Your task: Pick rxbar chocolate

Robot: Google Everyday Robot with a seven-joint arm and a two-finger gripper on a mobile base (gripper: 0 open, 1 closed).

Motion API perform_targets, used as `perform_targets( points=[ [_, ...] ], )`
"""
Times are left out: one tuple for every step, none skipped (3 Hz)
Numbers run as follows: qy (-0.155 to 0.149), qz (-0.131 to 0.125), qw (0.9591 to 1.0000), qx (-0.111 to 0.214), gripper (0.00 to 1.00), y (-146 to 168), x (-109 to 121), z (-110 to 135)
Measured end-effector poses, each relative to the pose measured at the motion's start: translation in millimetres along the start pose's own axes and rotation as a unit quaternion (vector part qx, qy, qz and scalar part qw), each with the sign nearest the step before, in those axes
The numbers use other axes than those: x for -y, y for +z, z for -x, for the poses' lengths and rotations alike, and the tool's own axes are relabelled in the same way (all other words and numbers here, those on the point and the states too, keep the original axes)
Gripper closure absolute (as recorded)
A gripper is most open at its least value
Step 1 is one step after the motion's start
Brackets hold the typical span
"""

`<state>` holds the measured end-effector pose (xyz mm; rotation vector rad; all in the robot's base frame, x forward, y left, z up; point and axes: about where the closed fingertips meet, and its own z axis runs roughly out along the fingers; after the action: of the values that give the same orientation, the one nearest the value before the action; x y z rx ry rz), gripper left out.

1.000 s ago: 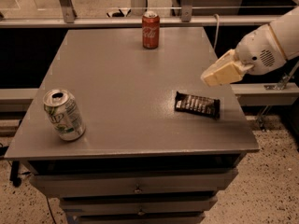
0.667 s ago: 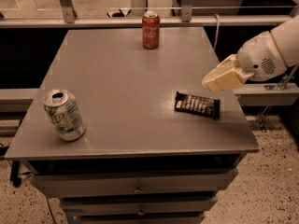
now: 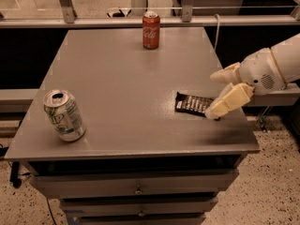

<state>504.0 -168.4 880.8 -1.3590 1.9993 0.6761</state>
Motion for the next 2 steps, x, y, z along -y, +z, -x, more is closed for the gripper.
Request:
perform_targets(
  points=[
    [0.013, 0.0, 0.9999, -0.002, 0.0, 6.4, 0.1, -19.4],
    [0.015, 0.002, 0.9999, -0.002, 0.0, 13.8, -1.7, -34.4]
  ],
)
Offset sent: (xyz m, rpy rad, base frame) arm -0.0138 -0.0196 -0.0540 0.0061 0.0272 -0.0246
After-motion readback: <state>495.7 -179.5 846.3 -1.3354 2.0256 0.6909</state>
